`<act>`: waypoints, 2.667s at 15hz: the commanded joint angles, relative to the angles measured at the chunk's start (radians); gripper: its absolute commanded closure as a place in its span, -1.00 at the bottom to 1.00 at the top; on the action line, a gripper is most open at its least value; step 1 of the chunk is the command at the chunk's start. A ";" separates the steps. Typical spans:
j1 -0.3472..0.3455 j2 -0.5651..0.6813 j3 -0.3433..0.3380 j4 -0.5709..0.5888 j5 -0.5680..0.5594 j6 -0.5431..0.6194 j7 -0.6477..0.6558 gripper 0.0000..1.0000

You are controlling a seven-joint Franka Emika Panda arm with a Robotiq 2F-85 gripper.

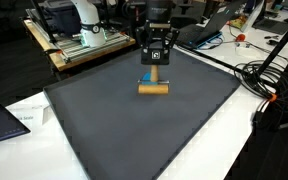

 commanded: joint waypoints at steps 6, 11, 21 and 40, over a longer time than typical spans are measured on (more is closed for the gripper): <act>-0.005 -0.179 0.091 -0.116 -0.028 -0.082 -0.124 0.56; -0.013 -0.236 0.136 -0.170 -0.005 -0.083 -0.331 0.56; -0.017 -0.184 0.157 -0.129 0.023 -0.057 -0.463 0.56; 0.159 0.059 0.215 0.133 -0.295 -0.340 -0.533 0.56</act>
